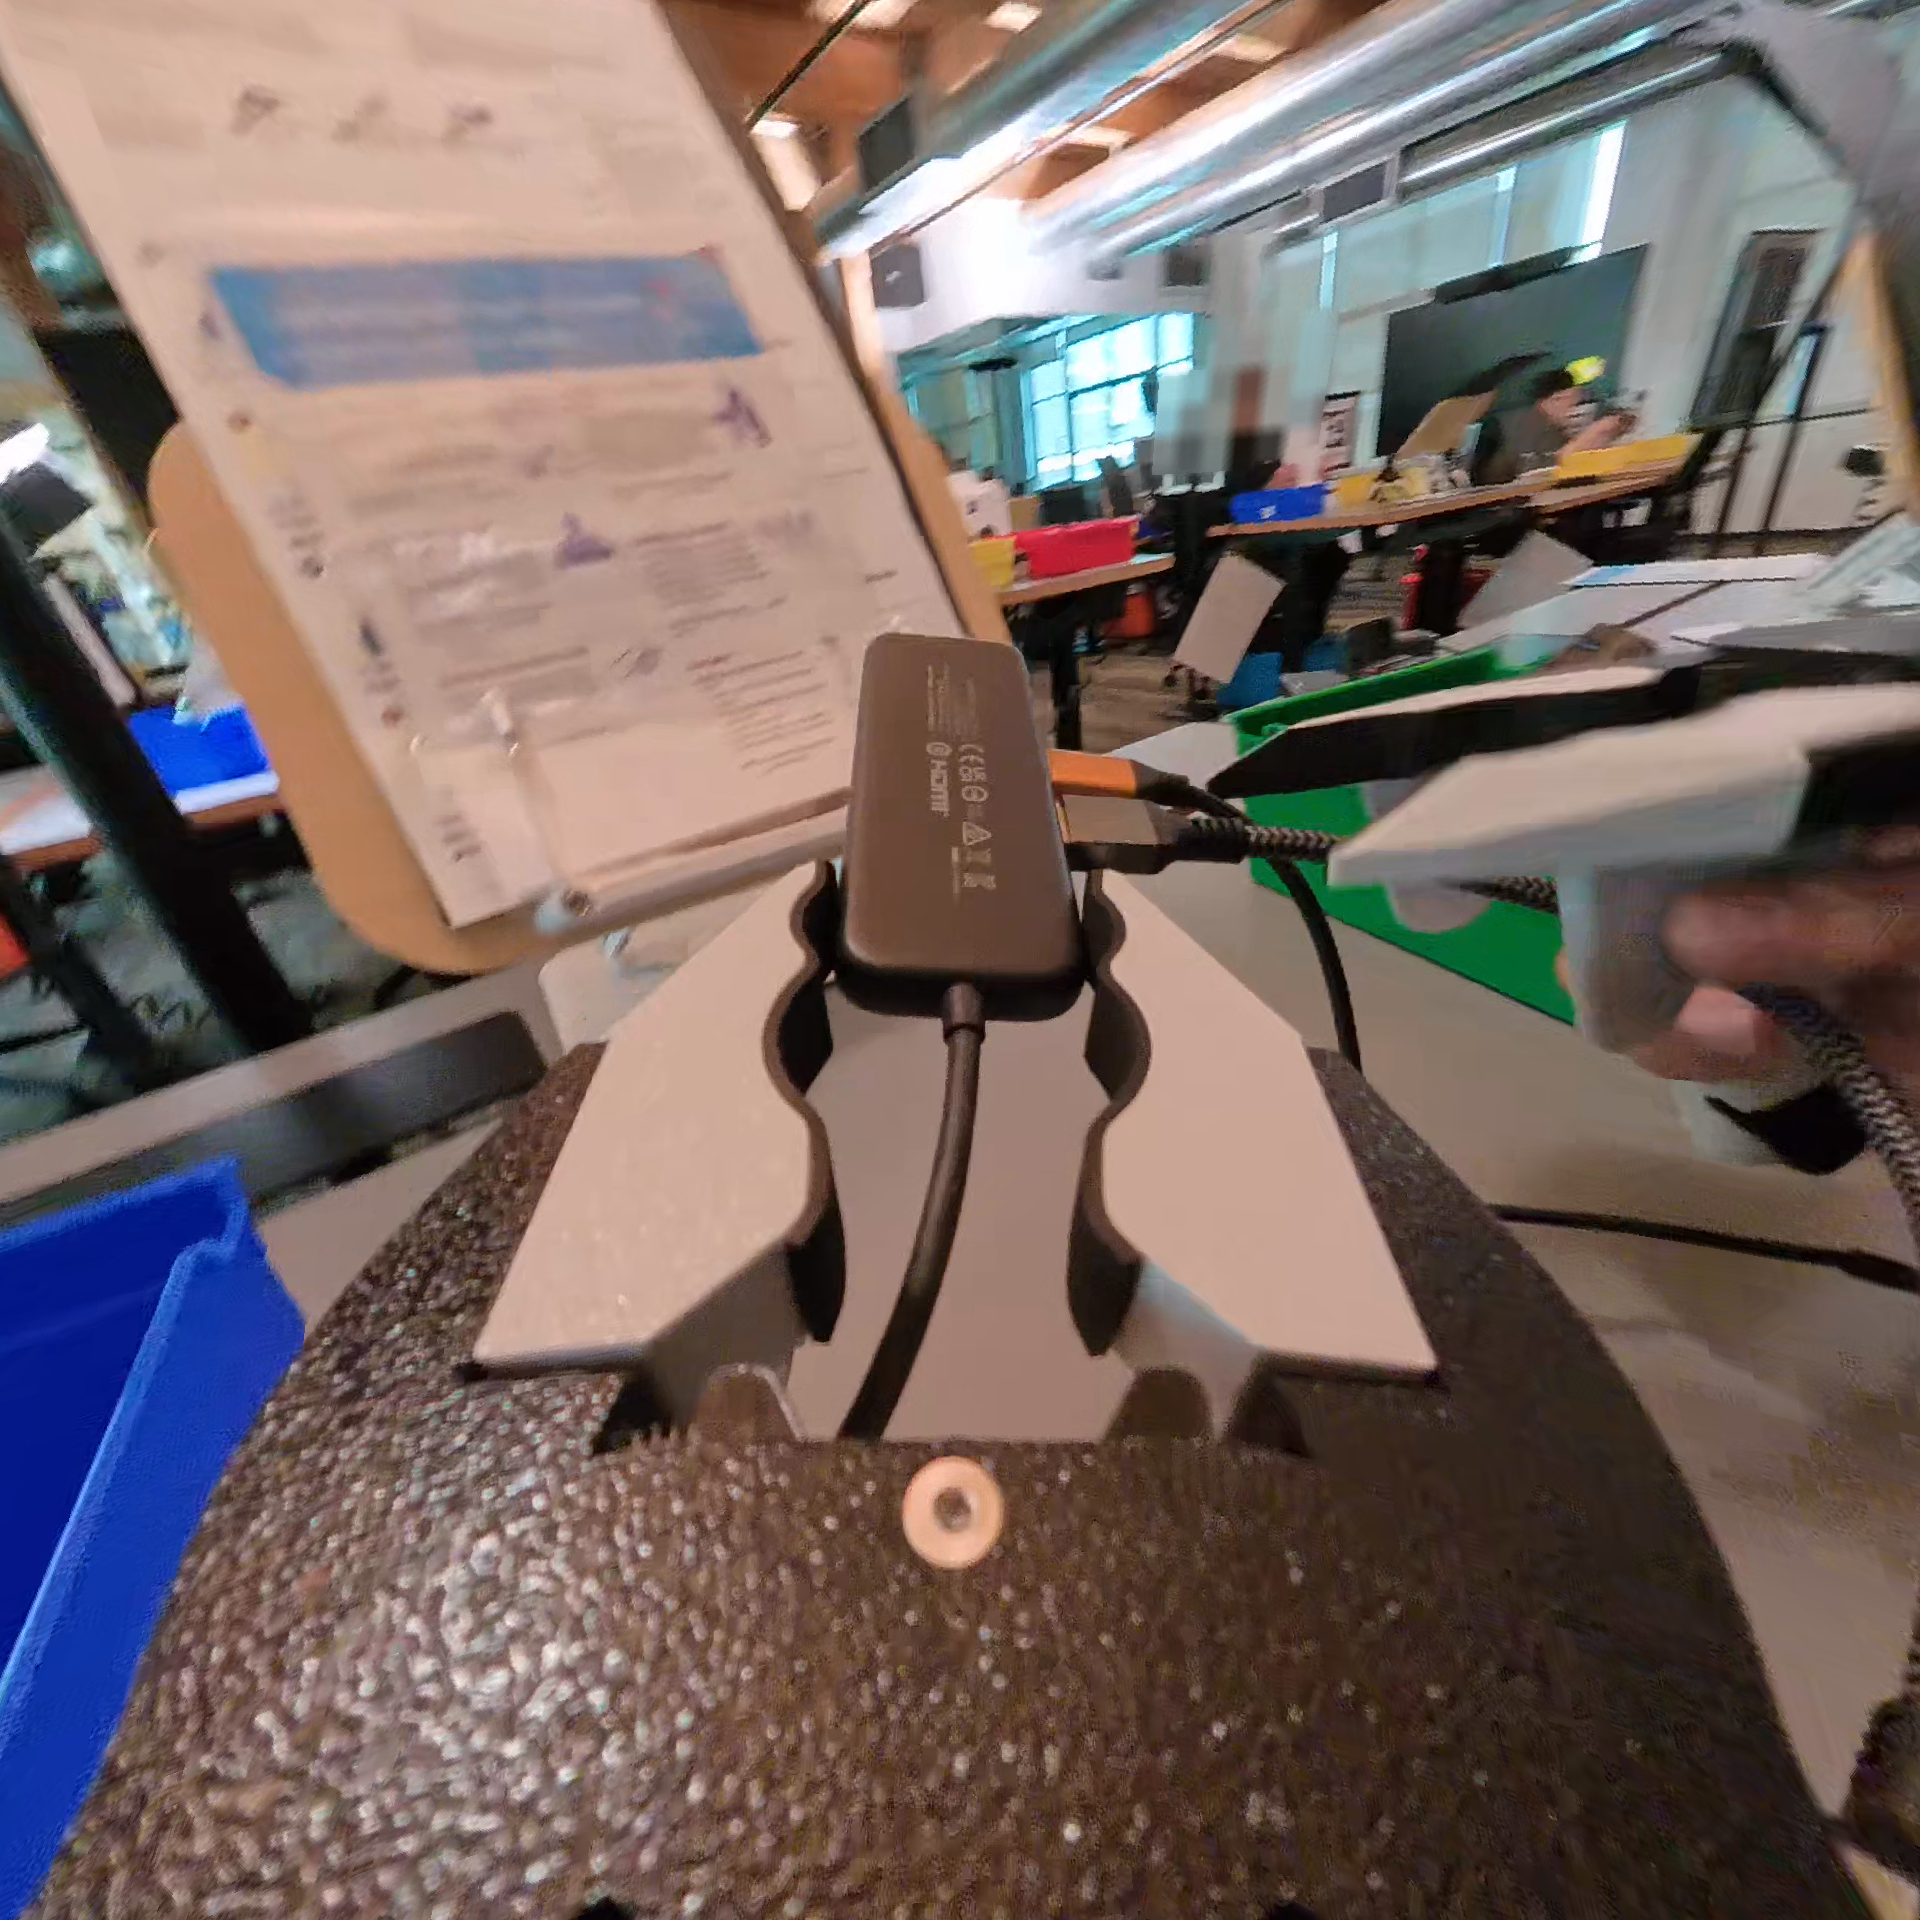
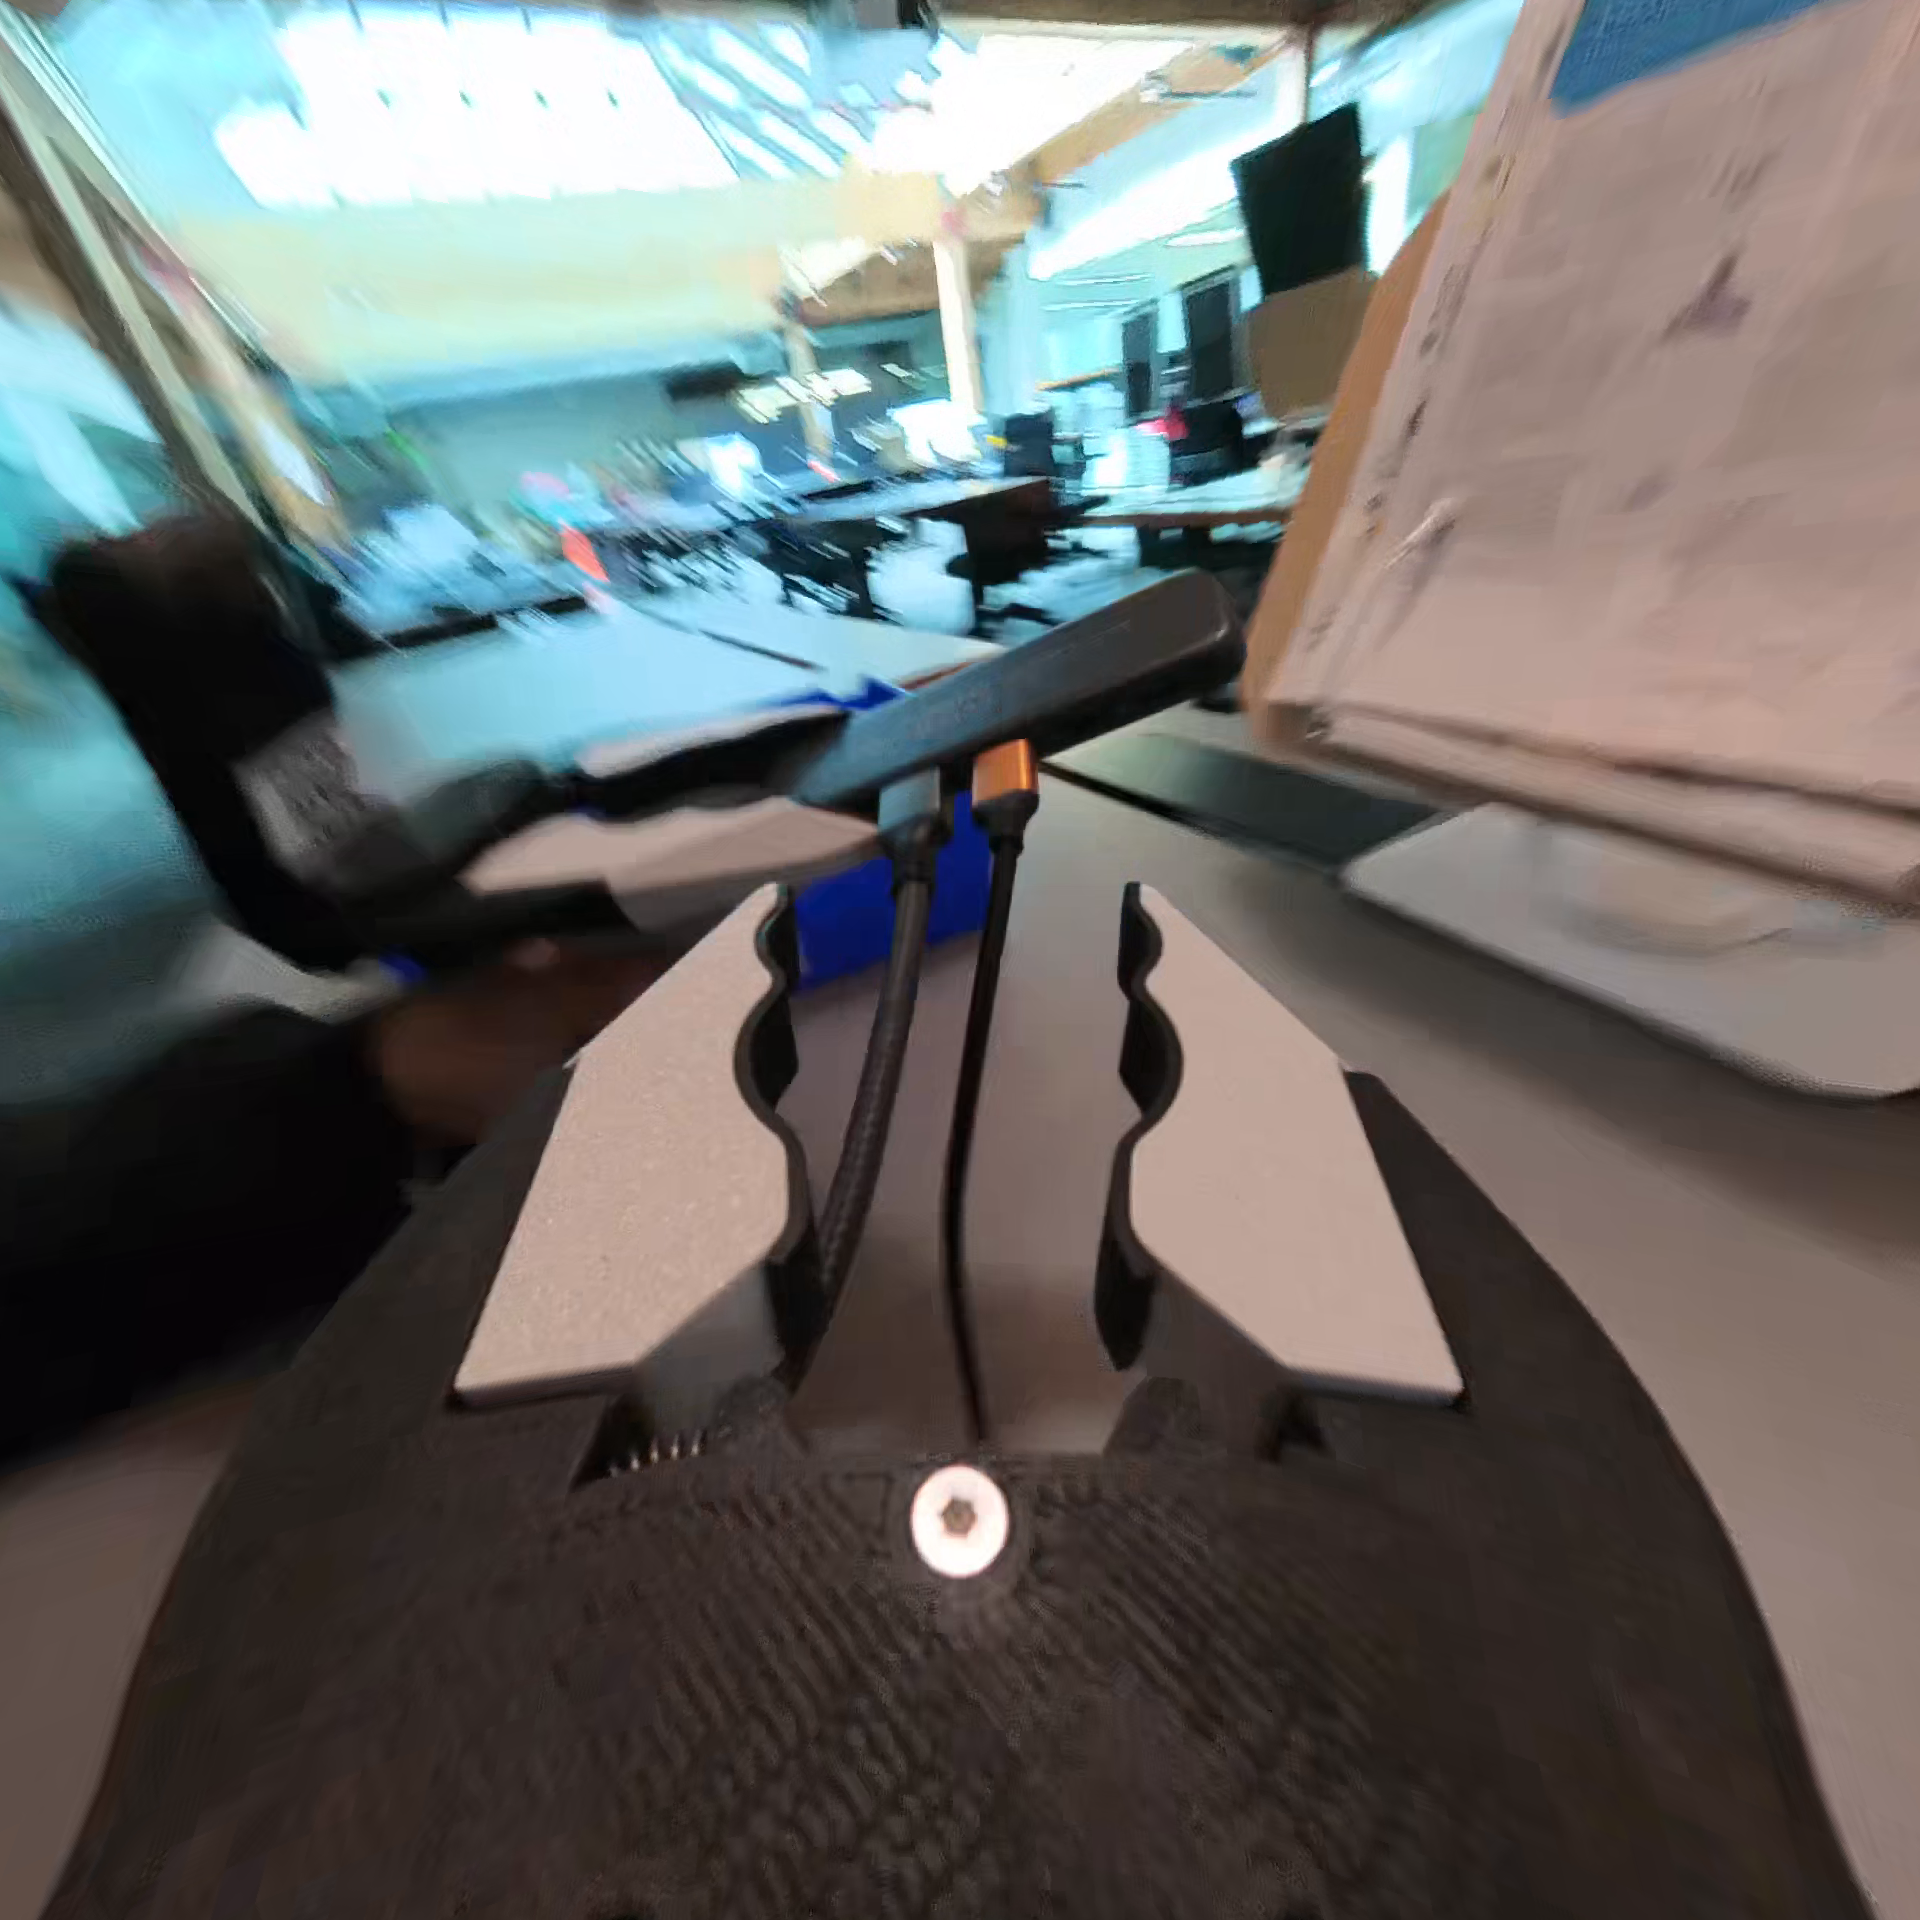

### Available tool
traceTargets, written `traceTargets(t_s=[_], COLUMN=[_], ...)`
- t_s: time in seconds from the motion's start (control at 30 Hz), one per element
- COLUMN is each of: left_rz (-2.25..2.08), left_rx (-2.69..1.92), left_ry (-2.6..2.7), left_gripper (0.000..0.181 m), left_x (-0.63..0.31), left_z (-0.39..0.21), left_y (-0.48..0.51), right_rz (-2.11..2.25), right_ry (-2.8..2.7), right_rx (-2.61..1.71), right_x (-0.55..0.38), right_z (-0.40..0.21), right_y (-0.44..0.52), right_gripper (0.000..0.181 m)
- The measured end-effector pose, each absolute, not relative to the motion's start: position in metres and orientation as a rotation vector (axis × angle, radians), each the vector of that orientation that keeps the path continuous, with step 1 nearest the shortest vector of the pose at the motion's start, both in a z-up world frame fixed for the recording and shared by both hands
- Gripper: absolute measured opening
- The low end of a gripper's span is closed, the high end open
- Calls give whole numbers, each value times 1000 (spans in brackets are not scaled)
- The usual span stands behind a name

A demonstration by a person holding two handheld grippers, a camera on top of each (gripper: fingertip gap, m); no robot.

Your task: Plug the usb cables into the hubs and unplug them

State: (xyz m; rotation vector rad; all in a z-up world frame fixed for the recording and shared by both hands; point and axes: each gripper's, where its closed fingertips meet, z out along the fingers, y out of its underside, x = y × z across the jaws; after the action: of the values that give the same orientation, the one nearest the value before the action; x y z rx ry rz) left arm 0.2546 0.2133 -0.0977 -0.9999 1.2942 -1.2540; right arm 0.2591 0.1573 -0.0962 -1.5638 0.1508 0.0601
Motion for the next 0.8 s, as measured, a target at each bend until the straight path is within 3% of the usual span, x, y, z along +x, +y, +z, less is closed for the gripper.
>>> traceTargets(t_s=[0.17, 0.23, 0.33, 0.47, 0.8], left_rz=[-1185, -1150, -1230, -1234, -1290], left_rx=[-1095, -1088, -1084, -1074, -1115], left_ry=[1288, 1299, 1312, 1322, 1322], left_gripper=[45, 45, 45, 45, 45], left_x=[258, 259, 260, 260, 261], left_z=[-110, -114, -114, -115, -115], left_y=[220, 219, 208, 205, 209], right_rz=[-336, -353, -322, -300, -327], right_ry=[-73, -93, -37, 15, 19], right_rx=[-1581, -1565, -1620, -1597, -1655], right_x=[251, 248, 256, 260, 258], right_z=[-103, -102, -114, -116, -113], right_y=[166, 166, 169, 169, 172], right_gripper=[42, 29, 28, 8, 7])
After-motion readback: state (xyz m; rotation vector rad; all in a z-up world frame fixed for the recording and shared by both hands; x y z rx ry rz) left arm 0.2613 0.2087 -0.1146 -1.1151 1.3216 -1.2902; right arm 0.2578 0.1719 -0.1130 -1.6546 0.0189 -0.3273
